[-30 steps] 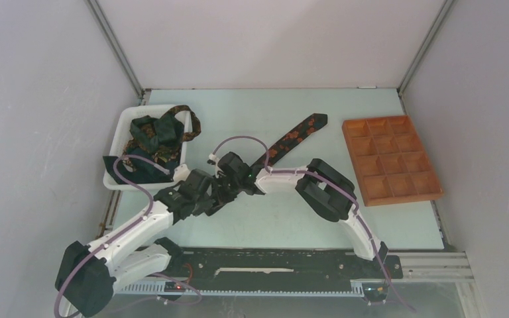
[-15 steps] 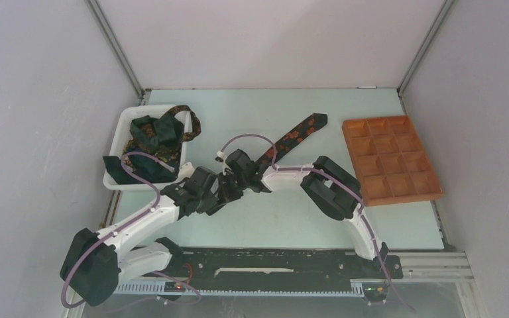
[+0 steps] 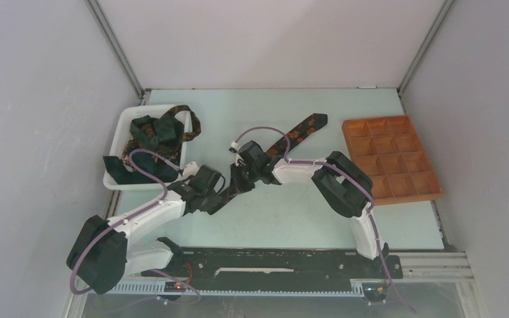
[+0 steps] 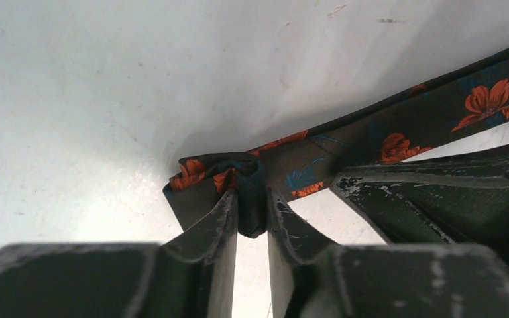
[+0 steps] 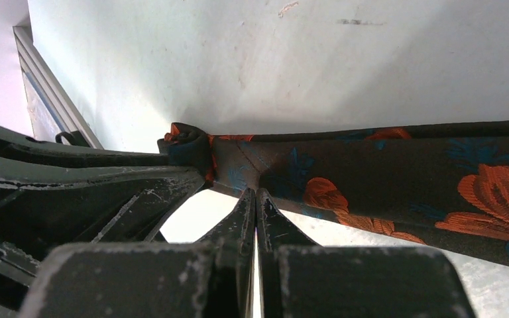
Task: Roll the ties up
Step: Roll the tie at the center of the board.
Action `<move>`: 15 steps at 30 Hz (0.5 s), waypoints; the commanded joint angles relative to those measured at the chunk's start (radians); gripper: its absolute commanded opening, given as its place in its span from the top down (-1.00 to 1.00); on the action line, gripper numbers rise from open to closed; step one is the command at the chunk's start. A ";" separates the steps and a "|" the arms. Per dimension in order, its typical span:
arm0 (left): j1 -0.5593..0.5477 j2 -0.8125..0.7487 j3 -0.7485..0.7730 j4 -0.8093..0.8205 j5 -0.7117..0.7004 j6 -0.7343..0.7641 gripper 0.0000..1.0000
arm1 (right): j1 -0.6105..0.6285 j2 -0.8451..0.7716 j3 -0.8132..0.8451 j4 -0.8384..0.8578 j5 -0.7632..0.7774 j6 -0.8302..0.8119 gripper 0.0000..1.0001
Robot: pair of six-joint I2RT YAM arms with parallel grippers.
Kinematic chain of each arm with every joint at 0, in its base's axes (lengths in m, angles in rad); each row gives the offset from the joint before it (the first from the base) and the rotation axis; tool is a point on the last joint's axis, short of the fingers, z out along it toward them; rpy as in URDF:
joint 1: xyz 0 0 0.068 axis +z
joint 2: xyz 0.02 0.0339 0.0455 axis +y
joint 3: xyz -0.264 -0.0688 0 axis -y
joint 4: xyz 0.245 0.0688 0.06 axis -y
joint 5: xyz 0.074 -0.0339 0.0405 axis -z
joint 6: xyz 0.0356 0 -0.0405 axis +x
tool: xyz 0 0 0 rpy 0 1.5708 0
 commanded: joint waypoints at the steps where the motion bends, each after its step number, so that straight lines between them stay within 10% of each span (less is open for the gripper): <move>1: 0.000 0.025 0.026 0.041 -0.002 0.024 0.30 | 0.003 -0.058 -0.004 0.018 -0.006 -0.016 0.99; 7: 0.000 0.000 0.001 0.072 -0.010 0.009 0.07 | 0.004 -0.058 -0.004 0.030 -0.025 -0.023 0.96; 15: -0.002 -0.063 -0.045 0.095 -0.034 -0.026 0.47 | 0.012 -0.062 -0.004 0.087 -0.051 -0.033 0.73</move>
